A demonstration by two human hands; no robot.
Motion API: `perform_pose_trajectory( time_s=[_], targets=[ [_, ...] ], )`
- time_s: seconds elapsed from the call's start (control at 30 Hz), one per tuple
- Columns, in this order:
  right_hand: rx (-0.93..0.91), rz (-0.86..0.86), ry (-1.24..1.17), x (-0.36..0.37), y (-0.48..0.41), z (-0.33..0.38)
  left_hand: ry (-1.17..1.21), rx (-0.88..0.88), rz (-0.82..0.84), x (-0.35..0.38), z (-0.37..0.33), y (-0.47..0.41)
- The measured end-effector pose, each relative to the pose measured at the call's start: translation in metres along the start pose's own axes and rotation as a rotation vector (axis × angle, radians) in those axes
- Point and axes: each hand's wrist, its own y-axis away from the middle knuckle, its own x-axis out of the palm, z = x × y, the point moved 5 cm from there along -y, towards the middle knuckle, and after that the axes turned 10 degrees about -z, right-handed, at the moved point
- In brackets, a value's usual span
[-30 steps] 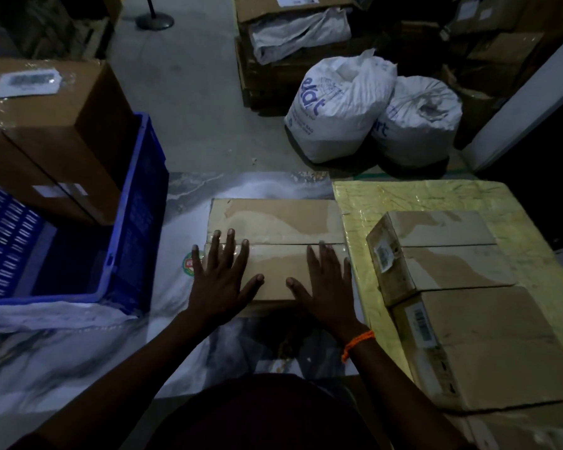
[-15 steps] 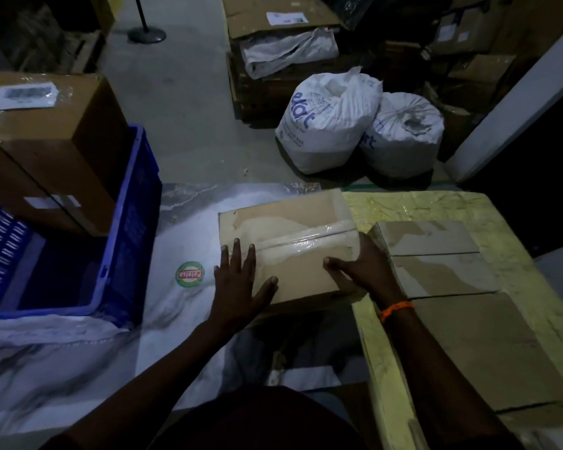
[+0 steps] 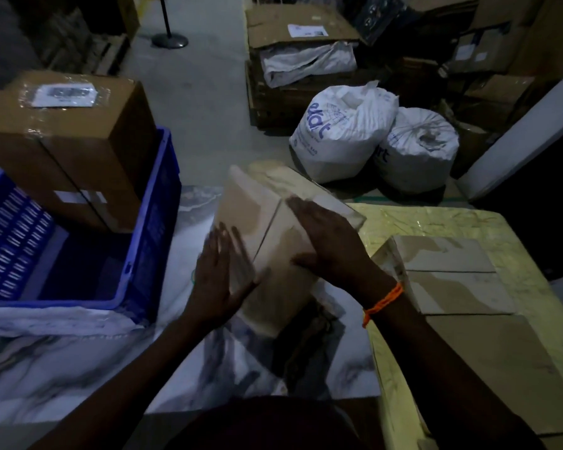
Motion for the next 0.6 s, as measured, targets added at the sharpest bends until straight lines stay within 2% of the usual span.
perform_pose_trajectory(
  time_s=[0.13, 0.33, 0.5, 0.6],
  targets=[
    [-0.204, 0.018, 0.057, 0.009, 0.001, 0.005, 0.079, 0.058, -0.134, -0.05, -0.016, -0.037],
    [-0.204, 0.031, -0.075, 0.012, 0.007, -0.003, 0.029, 0.249, -0.24, -0.065, -0.035, -0.061],
    [-0.177, -0.12, -0.242, 0.012, 0.01, 0.013, -0.018, 0.33, -0.321, -0.074, -0.032, -0.043],
    [-0.19, -0.247, -0.221, 0.013, 0.01, 0.027, -0.023, 0.371, -0.286, -0.084, -0.037, -0.047]
  ],
)
